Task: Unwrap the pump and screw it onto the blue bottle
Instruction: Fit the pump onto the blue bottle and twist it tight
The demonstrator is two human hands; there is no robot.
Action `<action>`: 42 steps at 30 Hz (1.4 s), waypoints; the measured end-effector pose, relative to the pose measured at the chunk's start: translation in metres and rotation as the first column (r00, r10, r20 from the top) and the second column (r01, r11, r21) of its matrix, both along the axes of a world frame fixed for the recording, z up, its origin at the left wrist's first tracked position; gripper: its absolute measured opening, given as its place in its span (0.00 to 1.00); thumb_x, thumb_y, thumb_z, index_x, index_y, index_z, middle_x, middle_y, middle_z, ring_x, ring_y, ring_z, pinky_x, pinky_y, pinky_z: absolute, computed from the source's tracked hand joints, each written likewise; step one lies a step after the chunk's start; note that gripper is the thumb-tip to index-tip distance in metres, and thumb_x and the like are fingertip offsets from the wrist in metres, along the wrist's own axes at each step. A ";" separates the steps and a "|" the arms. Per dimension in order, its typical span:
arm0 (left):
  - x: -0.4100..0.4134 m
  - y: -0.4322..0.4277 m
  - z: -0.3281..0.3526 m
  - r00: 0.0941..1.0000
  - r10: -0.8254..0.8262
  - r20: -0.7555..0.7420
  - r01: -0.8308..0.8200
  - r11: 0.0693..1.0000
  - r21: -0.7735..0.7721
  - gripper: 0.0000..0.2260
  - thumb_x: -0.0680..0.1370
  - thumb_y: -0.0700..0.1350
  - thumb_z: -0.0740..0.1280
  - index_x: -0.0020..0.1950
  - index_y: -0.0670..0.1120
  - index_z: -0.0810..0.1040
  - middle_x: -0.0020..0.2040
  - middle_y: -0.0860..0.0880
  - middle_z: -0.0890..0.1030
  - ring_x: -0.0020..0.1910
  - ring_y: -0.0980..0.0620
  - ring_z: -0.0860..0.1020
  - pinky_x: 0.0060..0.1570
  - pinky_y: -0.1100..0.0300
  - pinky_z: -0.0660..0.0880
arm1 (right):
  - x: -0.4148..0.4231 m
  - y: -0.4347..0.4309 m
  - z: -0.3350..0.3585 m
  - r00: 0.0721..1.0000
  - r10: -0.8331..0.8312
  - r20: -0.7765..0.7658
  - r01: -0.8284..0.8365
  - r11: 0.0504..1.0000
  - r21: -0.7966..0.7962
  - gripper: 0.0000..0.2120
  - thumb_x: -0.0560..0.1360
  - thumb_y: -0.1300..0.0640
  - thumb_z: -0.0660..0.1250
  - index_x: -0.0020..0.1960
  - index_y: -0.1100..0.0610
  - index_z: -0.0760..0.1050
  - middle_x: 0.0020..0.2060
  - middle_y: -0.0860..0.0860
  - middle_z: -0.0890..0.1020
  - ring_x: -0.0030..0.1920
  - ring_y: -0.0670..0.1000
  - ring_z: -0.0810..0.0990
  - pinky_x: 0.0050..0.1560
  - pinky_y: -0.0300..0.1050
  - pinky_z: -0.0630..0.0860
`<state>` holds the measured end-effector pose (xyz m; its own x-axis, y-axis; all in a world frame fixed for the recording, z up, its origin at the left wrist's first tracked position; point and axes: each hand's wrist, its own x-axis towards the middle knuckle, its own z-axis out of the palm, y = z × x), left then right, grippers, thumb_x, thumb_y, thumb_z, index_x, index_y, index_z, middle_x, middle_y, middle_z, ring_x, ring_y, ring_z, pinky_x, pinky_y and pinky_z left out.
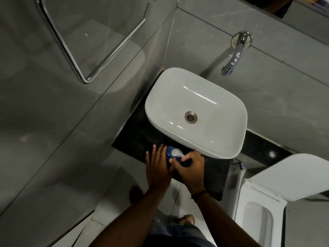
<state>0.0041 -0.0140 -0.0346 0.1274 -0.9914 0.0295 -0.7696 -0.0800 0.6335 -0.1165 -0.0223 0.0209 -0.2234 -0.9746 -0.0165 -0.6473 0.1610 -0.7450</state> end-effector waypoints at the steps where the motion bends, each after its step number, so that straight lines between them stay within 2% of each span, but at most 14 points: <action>1: 0.000 0.000 0.001 1.000 0.006 -0.003 -0.006 1.000 -0.003 0.28 0.83 0.58 0.51 0.72 0.40 0.74 0.72 0.43 0.76 0.77 0.41 0.67 0.76 0.37 0.61 | -0.001 0.001 -0.001 1.000 0.030 0.000 -0.030 0.999 0.026 0.19 0.63 0.47 0.84 0.49 0.48 0.80 0.49 0.43 0.79 0.54 0.50 0.77 0.59 0.43 0.74; 4: -0.001 0.002 -0.002 0.999 0.008 0.040 -0.006 1.000 -0.028 0.22 0.80 0.49 0.66 0.72 0.41 0.74 0.72 0.43 0.77 0.77 0.42 0.67 0.74 0.36 0.63 | 0.003 0.000 0.003 0.989 0.143 0.031 -0.145 0.982 0.118 0.35 0.65 0.46 0.83 0.70 0.51 0.78 0.62 0.45 0.78 0.65 0.48 0.73 0.65 0.33 0.68; 7: 0.001 0.001 0.001 1.000 0.000 0.014 0.000 1.000 -0.021 0.26 0.83 0.56 0.55 0.71 0.40 0.75 0.71 0.43 0.77 0.76 0.41 0.68 0.74 0.36 0.63 | 0.004 -0.006 0.004 0.996 0.093 0.017 -0.094 0.994 0.051 0.20 0.65 0.49 0.83 0.52 0.53 0.84 0.50 0.50 0.82 0.56 0.55 0.79 0.60 0.52 0.77; 9: 0.000 0.000 0.002 1.000 0.006 -0.011 -0.006 1.000 -0.019 0.29 0.82 0.59 0.53 0.71 0.40 0.75 0.71 0.42 0.77 0.76 0.40 0.69 0.75 0.37 0.62 | 0.001 -0.006 0.007 0.999 0.043 0.006 -0.043 0.999 0.012 0.16 0.64 0.49 0.83 0.46 0.53 0.81 0.46 0.50 0.82 0.52 0.55 0.80 0.56 0.51 0.77; 13: -0.001 0.001 -0.002 1.000 0.023 -0.017 -0.024 0.998 -0.055 0.26 0.82 0.56 0.54 0.70 0.40 0.75 0.70 0.42 0.78 0.76 0.41 0.69 0.74 0.36 0.63 | 0.002 -0.002 0.008 0.985 0.174 -0.008 -0.174 0.983 0.051 0.28 0.66 0.47 0.82 0.64 0.52 0.82 0.57 0.47 0.80 0.61 0.48 0.75 0.66 0.42 0.72; 17: 0.000 0.000 -0.004 1.000 0.010 -0.009 -0.010 0.999 -0.049 0.28 0.81 0.57 0.55 0.71 0.40 0.75 0.71 0.42 0.78 0.76 0.41 0.69 0.75 0.37 0.62 | 0.000 -0.005 0.008 0.999 0.035 0.013 -0.035 0.999 -0.009 0.14 0.64 0.49 0.83 0.42 0.52 0.80 0.43 0.48 0.81 0.49 0.54 0.79 0.53 0.55 0.78; 20: -0.001 0.000 -0.004 0.999 0.026 -0.019 -0.028 0.998 -0.060 0.24 0.80 0.50 0.56 0.70 0.40 0.75 0.70 0.42 0.78 0.76 0.41 0.69 0.74 0.36 0.63 | -0.003 -0.005 0.009 0.990 0.141 0.012 -0.142 0.989 0.049 0.27 0.63 0.46 0.83 0.58 0.50 0.81 0.55 0.47 0.81 0.58 0.49 0.77 0.62 0.42 0.75; 22: -0.001 0.001 -0.005 1.000 0.018 -0.001 -0.018 0.997 -0.069 0.22 0.80 0.49 0.58 0.70 0.40 0.75 0.70 0.43 0.78 0.76 0.41 0.69 0.74 0.36 0.64 | 0.000 -0.006 0.009 0.977 0.215 0.013 -0.215 0.972 0.094 0.32 0.64 0.47 0.83 0.65 0.51 0.80 0.60 0.47 0.81 0.63 0.49 0.76 0.69 0.44 0.72; 26: 0.001 0.000 -0.006 1.000 0.007 -0.025 -0.008 0.998 -0.057 0.28 0.81 0.59 0.55 0.71 0.40 0.75 0.71 0.43 0.77 0.76 0.41 0.69 0.75 0.37 0.62 | 0.000 -0.011 0.013 0.998 0.051 0.042 -0.051 0.999 -0.001 0.16 0.62 0.49 0.84 0.40 0.51 0.78 0.42 0.50 0.81 0.46 0.54 0.80 0.50 0.59 0.79; 31: -0.001 0.001 -0.008 1.000 0.009 -0.001 -0.009 1.000 -0.030 0.24 0.82 0.53 0.54 0.71 0.41 0.75 0.72 0.43 0.77 0.77 0.43 0.67 0.75 0.37 0.62 | 0.001 -0.009 0.012 0.970 0.231 0.074 -0.237 0.968 0.085 0.30 0.62 0.48 0.82 0.63 0.49 0.81 0.59 0.47 0.80 0.63 0.49 0.78 0.68 0.47 0.75; 34: 0.001 -0.001 -0.008 0.999 0.010 -0.030 -0.010 1.000 -0.021 0.29 0.83 0.59 0.50 0.71 0.41 0.75 0.71 0.43 0.78 0.76 0.42 0.69 0.75 0.37 0.62 | 0.002 -0.013 0.012 0.991 0.108 0.074 -0.112 0.993 0.044 0.17 0.61 0.47 0.82 0.46 0.48 0.81 0.47 0.46 0.82 0.50 0.47 0.80 0.54 0.53 0.81; 36: 0.001 -0.001 -0.007 0.999 0.015 -0.046 -0.016 1.000 -0.027 0.32 0.83 0.62 0.48 0.71 0.41 0.75 0.71 0.43 0.78 0.75 0.42 0.69 0.75 0.37 0.62 | -0.001 -0.015 0.012 0.996 0.049 0.076 -0.052 0.998 0.035 0.17 0.60 0.48 0.82 0.42 0.48 0.77 0.43 0.47 0.81 0.46 0.49 0.80 0.48 0.54 0.81; 40: 0.000 -0.001 -0.006 0.998 0.008 -0.055 -0.009 1.000 -0.017 0.35 0.83 0.64 0.43 0.72 0.41 0.75 0.71 0.43 0.77 0.77 0.43 0.68 0.76 0.38 0.61 | -0.004 -0.018 0.010 0.958 0.259 0.121 -0.279 0.941 0.190 0.30 0.68 0.57 0.81 0.69 0.53 0.79 0.62 0.49 0.79 0.66 0.53 0.77 0.69 0.51 0.77; 42: 0.001 0.000 -0.009 0.999 -0.012 -0.037 0.012 1.000 -0.010 0.35 0.81 0.66 0.48 0.72 0.42 0.74 0.72 0.44 0.77 0.77 0.43 0.67 0.76 0.38 0.60 | -0.001 -0.022 0.009 0.969 0.232 0.091 -0.245 0.950 0.192 0.22 0.72 0.58 0.79 0.65 0.55 0.82 0.59 0.51 0.81 0.63 0.54 0.78 0.68 0.55 0.77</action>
